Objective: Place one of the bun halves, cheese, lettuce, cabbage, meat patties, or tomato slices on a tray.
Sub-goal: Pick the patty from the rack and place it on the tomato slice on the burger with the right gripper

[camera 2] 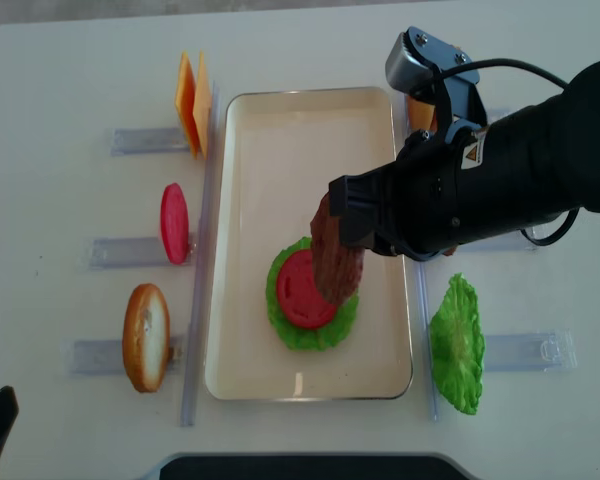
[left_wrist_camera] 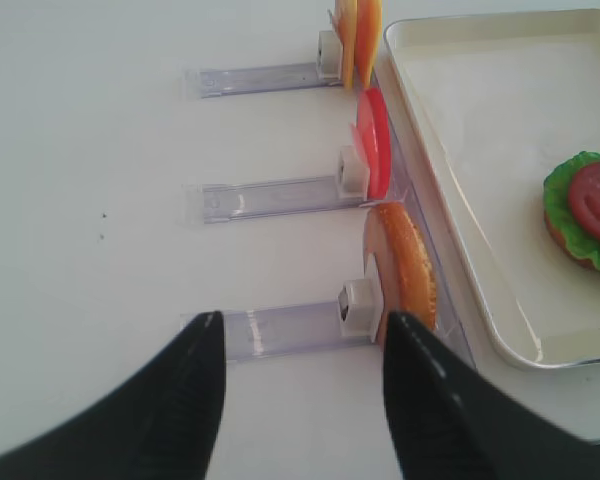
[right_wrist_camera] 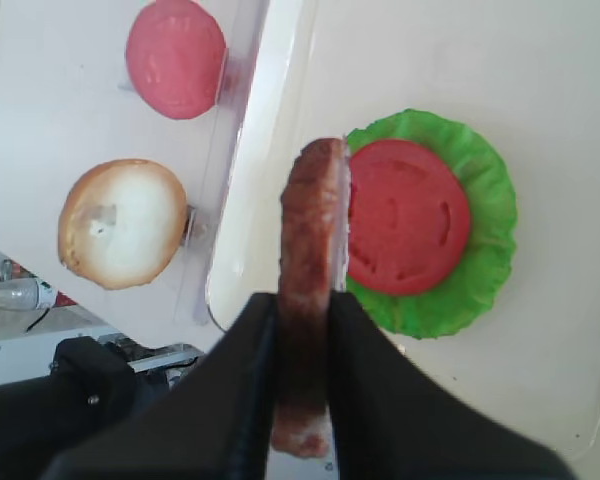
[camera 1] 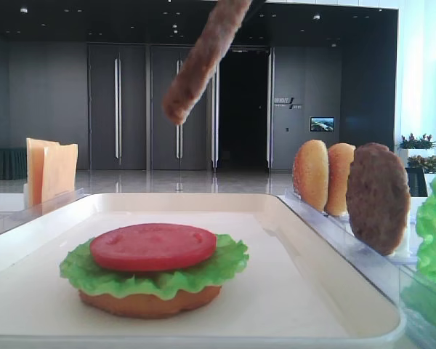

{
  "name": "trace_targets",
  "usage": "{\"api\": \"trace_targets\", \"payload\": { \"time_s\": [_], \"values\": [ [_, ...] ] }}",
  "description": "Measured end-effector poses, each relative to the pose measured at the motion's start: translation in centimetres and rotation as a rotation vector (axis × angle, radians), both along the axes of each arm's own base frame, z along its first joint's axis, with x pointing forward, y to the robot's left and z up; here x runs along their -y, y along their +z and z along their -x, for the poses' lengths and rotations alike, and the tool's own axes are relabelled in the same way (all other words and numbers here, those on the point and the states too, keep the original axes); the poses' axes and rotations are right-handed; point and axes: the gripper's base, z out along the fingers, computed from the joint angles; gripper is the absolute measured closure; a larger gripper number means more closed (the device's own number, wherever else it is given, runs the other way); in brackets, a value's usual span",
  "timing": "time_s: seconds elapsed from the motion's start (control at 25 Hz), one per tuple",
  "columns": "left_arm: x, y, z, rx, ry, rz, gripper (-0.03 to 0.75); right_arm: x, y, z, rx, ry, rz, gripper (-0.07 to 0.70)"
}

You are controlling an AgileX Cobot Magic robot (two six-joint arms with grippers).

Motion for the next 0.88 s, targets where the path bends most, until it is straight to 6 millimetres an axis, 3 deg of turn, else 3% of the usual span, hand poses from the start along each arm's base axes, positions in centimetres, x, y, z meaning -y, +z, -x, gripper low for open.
{"api": "trace_targets", "payload": {
  "time_s": [0.52, 0.88],
  "values": [
    [0.0, 0.0, 0.0, 0.0, 0.0, 0.0, 0.325, -2.2, -4.9, -2.2, -0.051, -0.003, -0.004, 0.522],
    [0.0, 0.0, 0.0, 0.0, 0.0, 0.0, 0.325, -3.7, -5.7, -2.9, -0.045, 0.027, -0.128, 0.522]
  ]
}}
